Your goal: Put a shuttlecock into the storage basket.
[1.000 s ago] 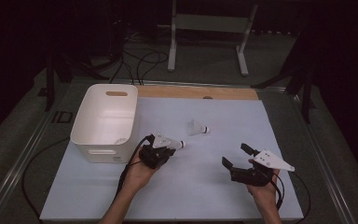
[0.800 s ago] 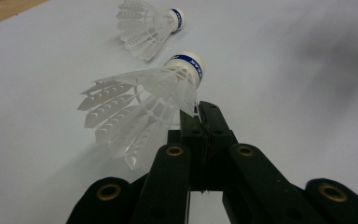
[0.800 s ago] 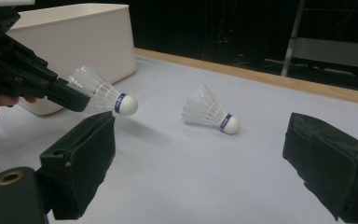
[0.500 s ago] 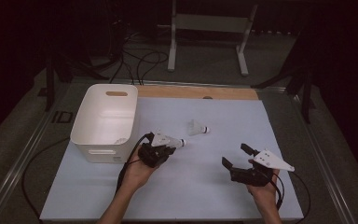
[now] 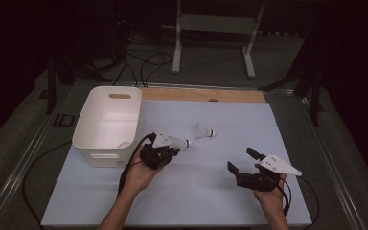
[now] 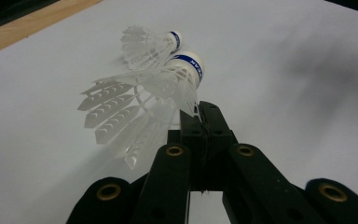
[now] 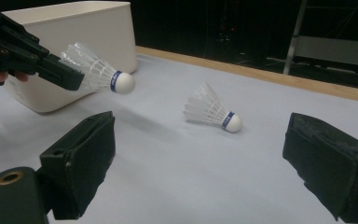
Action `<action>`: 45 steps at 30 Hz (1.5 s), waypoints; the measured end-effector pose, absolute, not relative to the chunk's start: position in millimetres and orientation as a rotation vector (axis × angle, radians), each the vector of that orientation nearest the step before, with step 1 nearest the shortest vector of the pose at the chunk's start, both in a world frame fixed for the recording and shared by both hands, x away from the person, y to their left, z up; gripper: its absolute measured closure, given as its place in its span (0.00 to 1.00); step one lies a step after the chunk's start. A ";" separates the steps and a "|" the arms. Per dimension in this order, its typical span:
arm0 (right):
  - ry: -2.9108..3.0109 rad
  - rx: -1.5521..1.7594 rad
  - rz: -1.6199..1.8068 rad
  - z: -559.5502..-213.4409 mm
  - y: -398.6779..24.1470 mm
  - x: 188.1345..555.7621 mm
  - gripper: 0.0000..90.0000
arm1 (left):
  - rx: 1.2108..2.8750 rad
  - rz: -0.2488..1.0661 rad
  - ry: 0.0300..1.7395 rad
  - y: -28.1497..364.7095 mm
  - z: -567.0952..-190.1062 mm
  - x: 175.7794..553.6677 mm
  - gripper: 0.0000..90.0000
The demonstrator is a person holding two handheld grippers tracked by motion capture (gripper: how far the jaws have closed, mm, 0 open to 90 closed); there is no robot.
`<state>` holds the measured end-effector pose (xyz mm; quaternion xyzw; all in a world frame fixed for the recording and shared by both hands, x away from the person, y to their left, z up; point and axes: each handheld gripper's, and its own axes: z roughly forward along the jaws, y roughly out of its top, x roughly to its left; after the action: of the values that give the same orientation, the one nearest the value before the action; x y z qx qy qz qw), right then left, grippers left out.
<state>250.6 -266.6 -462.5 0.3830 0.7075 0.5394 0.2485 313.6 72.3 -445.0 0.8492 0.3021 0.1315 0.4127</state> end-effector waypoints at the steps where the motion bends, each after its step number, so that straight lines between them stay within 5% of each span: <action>1: 1.928 1.043 1.470 -462.7 -266.5 250.6 0.10 | 2.136 0.330 0.758 72.7 -444.7 313.8 1.00; 45: 1.927 1.046 1.471 -463.4 -265.7 250.2 0.10 | 2.066 0.361 0.747 93.1 -414.7 316.8 1.00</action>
<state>250.2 -265.7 -463.4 0.3839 0.7071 0.5396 0.2478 316.8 93.1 -414.7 0.8324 0.3011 0.1456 0.4419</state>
